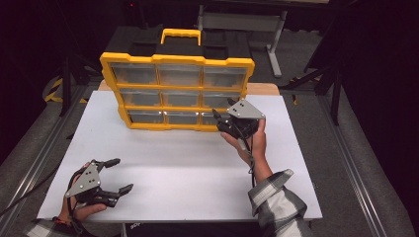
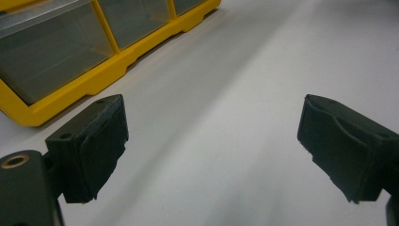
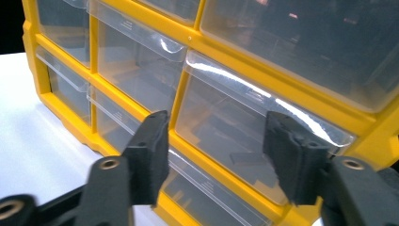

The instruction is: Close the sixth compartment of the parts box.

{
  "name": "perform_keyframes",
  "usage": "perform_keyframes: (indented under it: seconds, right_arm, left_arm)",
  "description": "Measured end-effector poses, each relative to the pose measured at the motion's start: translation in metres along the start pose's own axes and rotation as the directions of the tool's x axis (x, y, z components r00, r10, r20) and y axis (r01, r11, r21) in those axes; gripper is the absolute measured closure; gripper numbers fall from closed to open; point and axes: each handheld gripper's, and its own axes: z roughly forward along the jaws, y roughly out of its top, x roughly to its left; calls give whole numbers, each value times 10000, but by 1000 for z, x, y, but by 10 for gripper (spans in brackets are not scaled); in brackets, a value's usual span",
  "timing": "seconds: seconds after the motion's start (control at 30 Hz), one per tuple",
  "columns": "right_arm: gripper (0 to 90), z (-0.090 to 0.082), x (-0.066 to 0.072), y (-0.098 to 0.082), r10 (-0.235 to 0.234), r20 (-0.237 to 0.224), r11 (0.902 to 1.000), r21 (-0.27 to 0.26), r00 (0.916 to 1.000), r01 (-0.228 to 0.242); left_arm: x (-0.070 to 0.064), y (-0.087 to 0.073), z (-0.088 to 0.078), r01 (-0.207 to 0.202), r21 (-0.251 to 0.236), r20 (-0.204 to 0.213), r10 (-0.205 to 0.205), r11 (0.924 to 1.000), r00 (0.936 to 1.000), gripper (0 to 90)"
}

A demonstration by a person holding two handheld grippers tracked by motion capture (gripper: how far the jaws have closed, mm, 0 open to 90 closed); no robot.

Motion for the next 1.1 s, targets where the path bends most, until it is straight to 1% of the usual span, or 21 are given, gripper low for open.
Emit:
perform_keyframes:
  seconds: [0.13,0.27,0.3,0.33,0.4,0.47,0.5,0.6,0.7,0.73,0.87,0.97,1.1]
  right_arm:
    - [335,1,0,0,64,48,9999,-85,10000,-64]
    - [281,2,1,0,-3,6,9999,-132,10000,3]
    - [237,2,1,0,15,99,9998,-180,9999,-14]
    - [217,2,2,0,19,223,9998,-200,9997,-14]
    - [192,2,2,0,33,238,9998,-208,9997,-28]
    - [141,3,3,0,40,442,9999,-133,9990,-34]
    - [125,4,3,0,22,421,9999,-106,9991,-17]
    - [102,4,3,0,113,334,9998,-138,9994,-109]
    - [88,3,4,0,87,333,9999,-128,9994,-83]
    - [77,2,4,1,28,258,10000,-91,9997,-26]
    - [81,1,6,1,-49,327,10000,-44,9995,51]
    - [84,-1,7,2,-70,200,9999,-93,9998,72]
    - [84,-5,8,4,-161,197,9997,-153,9997,164]
  left_arm:
    - [0,0,0,8,-7,13,-8,10000,10000,102]
    - [0,0,0,-3,43,28,2,10000,10000,102]
    - [0,0,0,-6,51,28,6,10000,10000,102]
    - [0,0,0,-8,49,31,8,10000,10000,103]
    - [0,0,1,-20,62,35,20,10000,10000,103]
    - [0,0,1,-19,55,42,19,10000,10000,103]
    - [0,0,1,-12,47,43,12,10000,10000,103]
    - [0,0,1,-13,43,35,13,10000,10000,103]
    - [0,0,1,15,52,46,-15,10000,10000,103]
    - [0,0,1,30,47,42,-30,10000,10000,102]
    - [0,0,1,0,62,49,0,10000,10000,103]
    - [0,0,1,12,65,37,-12,10000,10000,103]
    - [0,0,0,5,31,12,-5,10000,10000,102]
